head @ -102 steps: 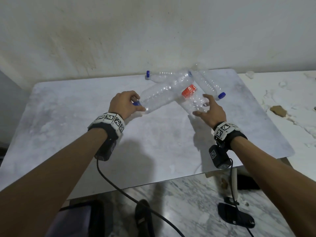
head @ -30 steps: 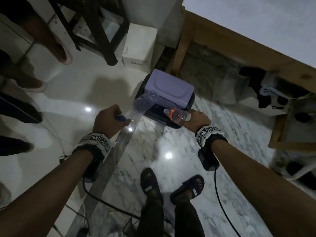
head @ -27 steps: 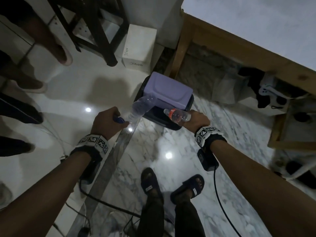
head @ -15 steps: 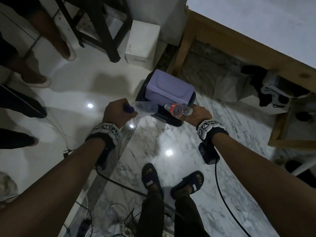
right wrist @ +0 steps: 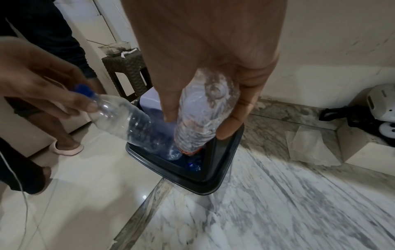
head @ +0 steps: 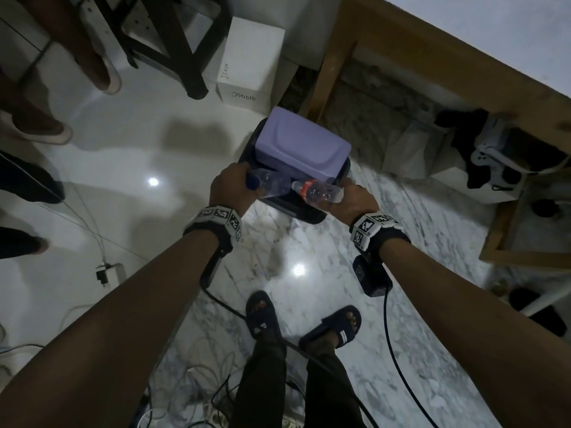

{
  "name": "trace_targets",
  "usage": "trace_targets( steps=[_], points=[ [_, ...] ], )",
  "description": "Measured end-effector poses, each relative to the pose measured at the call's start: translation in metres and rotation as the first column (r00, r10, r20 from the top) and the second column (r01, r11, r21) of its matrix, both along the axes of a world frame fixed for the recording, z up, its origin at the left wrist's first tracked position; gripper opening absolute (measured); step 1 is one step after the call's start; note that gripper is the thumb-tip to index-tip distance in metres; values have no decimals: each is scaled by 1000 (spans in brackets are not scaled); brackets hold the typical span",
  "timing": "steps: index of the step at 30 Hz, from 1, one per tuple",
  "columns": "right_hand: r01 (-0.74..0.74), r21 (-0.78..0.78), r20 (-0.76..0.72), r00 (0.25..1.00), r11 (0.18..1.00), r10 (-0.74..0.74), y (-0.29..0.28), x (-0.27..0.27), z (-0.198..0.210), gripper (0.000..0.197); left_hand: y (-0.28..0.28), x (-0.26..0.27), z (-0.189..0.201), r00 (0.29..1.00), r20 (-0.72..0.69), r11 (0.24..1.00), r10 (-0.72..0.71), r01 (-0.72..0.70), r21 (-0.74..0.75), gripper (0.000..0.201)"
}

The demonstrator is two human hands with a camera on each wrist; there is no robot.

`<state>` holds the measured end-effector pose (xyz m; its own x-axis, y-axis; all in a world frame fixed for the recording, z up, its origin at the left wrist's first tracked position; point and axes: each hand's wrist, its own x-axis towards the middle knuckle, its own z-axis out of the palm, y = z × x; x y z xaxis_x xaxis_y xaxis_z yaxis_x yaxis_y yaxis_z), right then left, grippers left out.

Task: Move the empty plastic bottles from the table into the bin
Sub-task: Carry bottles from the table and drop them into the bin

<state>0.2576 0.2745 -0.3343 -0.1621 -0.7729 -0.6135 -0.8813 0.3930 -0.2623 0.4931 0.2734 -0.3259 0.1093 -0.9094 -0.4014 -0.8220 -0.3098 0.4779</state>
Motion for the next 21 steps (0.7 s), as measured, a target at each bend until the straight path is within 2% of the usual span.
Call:
trace_targets(
  steps=[2,5,9,14,17,21],
  points=[
    [-8,-8,14,1000,1000,8,-2,0,-4,77,-3,-10,-9,999,-38,1000,18,-17,23,36],
    [-36,-15,25,999,999,37,-6,1,-5,64,-1,-24,-17,990,-138,999,25,-18,49,41],
    [-46,-59,57,997,997,49,-7,4,-2,56,6,-34,-18,976,-211,996,44,-27,83,57],
    [-48,-86,126,990,995,58,-6,9,5,70,9,-24,-11,982,-188,994,31,-11,108,63],
    [-36,-70,127,991,997,45,-4,12,12,70,6,-17,0,983,-171,991,63,-41,130,67],
    [-95,96,183,980,991,77,-4,11,27,92,0,-13,14,992,-127,990,25,-7,141,78]
  ],
)
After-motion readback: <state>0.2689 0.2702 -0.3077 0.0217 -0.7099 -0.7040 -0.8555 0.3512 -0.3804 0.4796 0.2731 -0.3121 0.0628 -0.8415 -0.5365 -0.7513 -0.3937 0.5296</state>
